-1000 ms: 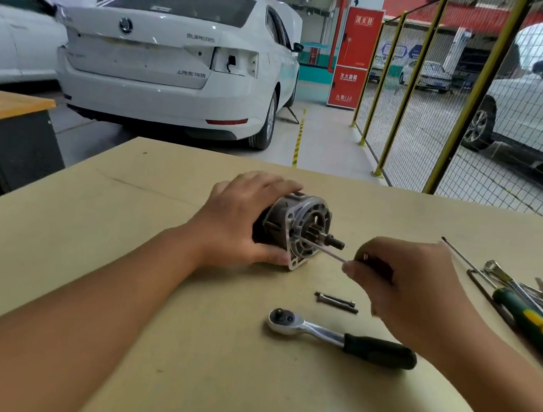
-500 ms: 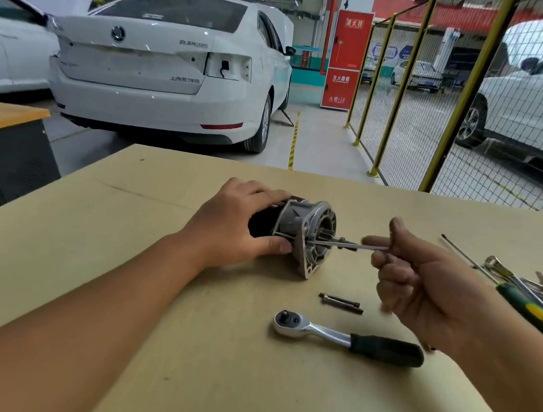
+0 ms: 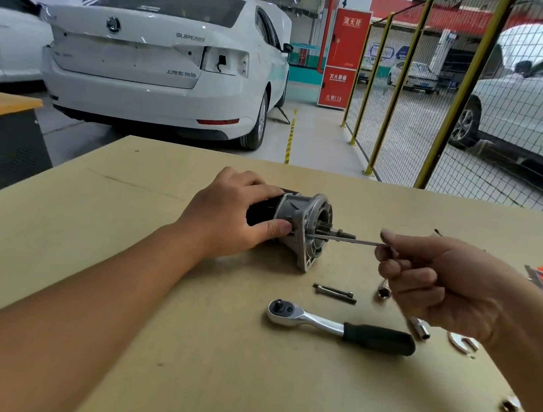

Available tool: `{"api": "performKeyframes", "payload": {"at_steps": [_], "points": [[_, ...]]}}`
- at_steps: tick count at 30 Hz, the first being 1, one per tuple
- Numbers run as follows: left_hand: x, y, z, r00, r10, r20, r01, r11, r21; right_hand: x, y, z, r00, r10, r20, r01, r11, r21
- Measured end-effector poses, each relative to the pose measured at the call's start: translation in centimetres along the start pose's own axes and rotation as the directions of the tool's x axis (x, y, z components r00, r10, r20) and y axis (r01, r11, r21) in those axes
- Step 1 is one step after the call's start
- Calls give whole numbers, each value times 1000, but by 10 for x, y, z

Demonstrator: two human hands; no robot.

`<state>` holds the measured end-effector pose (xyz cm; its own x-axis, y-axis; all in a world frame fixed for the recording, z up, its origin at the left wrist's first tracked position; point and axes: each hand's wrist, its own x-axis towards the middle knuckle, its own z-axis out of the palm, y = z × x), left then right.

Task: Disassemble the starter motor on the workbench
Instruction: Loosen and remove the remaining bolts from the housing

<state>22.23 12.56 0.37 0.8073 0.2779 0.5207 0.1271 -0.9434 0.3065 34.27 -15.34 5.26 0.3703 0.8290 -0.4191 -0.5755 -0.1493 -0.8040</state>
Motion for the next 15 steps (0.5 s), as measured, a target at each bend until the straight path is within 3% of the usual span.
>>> {"api": "performKeyframes", "payload": {"at_steps": [2,3,4,6,7,8,9,10,11,12,14,15], "points": [[0,0,-1,1000,3,7,-3,1000,3,0,1,-6,986,-152,-69,117,925,-362],[0,0,-1,1000,4,5,-4,1000,2,1,4,-8,954,-287,-88,174,766,-618],[0,-1,0,1000,2,2,-2,1000,-4,3,7,-10,895,-441,-66,188,509,-840],[1,-2,0,1000,-5,5,5,1000,-12,8,9,-13,751,-651,114,119,-37,-992],[1,-3,0,1000,-7,18,7,1000,-3,10,8,-14,696,-690,199,106,-176,-979],[1,-3,0,999,-9,38,8,1000,18,11,7,-15,665,-707,242,108,-230,-967],[2,-3,0,998,-13,58,10,999,43,12,7,-16,663,-712,232,104,-220,-970],[1,-3,0,997,-18,72,14,998,62,13,8,-15,687,-707,168,100,-137,-986],[1,-3,1,997,-23,79,18,997,70,13,10,-14,724,-687,62,106,22,-994],[1,-3,1,996,-27,82,21,997,71,14,12,-13,766,-640,-62,129,248,-960],[1,-2,1,996,-29,81,24,997,69,16,15,-7,829,-492,-268,170,677,-716],[1,-2,1,996,-30,79,25,997,67,16,14,-5,839,-439,-322,184,785,-591]]}}
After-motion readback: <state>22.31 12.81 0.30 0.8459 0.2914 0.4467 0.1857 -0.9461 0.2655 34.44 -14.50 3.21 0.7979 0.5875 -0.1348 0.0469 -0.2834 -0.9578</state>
